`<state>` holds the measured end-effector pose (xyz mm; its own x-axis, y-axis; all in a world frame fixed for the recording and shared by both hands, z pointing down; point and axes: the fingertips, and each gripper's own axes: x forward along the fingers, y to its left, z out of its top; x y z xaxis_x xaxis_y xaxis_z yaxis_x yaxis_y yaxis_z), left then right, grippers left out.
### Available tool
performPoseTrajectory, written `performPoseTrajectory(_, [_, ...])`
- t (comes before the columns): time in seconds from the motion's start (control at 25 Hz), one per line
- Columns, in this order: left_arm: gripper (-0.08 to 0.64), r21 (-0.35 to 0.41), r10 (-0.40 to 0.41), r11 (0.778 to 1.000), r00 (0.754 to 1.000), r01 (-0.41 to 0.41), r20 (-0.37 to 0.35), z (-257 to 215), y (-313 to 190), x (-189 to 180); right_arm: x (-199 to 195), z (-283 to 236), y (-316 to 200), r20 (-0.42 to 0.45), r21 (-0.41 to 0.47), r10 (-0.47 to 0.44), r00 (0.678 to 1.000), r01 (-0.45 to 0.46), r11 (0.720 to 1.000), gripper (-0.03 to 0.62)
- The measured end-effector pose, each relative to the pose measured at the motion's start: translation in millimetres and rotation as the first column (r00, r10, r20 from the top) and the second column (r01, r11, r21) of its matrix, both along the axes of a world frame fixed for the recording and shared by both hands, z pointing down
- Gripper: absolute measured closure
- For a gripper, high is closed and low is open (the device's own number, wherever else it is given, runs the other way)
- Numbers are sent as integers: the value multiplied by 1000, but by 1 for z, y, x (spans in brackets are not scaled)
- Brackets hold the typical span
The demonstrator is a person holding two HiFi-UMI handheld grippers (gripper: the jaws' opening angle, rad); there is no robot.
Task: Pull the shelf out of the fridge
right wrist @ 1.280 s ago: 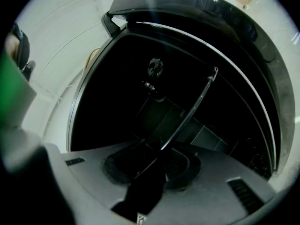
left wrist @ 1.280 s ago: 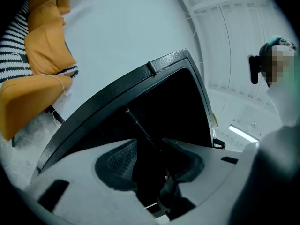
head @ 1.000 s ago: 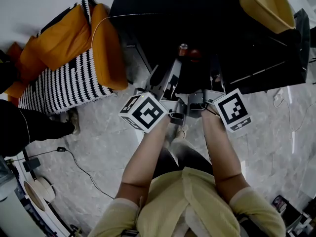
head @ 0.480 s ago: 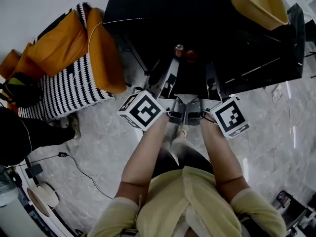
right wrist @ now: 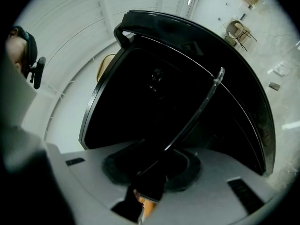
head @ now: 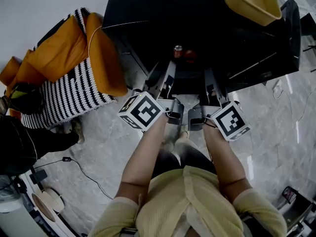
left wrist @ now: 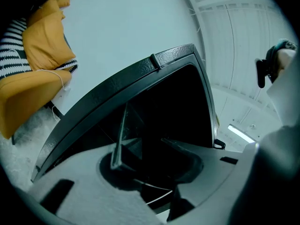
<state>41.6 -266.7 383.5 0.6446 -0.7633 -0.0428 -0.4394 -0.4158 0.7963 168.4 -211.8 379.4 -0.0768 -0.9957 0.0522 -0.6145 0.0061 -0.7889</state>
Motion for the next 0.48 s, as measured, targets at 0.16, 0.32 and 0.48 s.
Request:
performPoseTrajectory(0.16, [431,3,10,1000,1000,-10,-5,0,5,-2,-2,1,7,-2,0,1,1000,-1,1000,482])
performPoseTrajectory(0.32, [451,5,11,1000,1000,-11,-16,1,10,-3,-3,2,13,-7,-13,6,1000,-6,1000,482])
performPoseTrajectory(0.48, [456,3,5,1000,1000,-5,-24,1,22,-5,-5,3,24,-11,-18,-2,1000,1,1000,482])
